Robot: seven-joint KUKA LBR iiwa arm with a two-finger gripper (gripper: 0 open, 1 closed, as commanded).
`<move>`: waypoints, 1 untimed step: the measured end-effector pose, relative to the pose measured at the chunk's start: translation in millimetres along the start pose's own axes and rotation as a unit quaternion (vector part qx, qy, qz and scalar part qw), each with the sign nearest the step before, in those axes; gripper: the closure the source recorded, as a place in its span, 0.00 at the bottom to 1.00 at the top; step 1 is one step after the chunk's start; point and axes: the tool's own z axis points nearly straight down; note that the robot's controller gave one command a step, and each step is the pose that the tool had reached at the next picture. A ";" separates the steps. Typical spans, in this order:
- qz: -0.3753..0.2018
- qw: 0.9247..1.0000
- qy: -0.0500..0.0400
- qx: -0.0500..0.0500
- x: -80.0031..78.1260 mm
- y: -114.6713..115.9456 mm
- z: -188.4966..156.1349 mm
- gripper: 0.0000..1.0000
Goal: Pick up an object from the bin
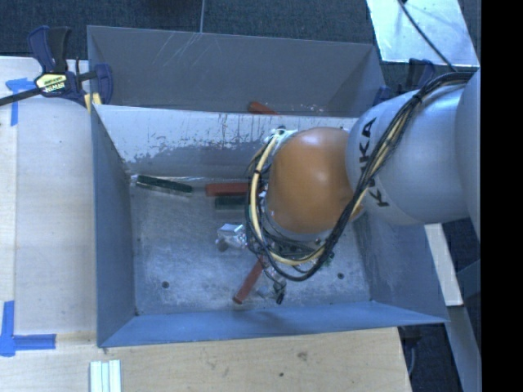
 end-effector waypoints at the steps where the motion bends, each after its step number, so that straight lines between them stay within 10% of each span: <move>1: -0.014 1.000 0.003 0.000 19.5 -25.5 0.4 0.00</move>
Offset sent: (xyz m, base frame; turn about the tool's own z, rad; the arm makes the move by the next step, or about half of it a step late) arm -0.0012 -0.0299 -0.0003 -0.0317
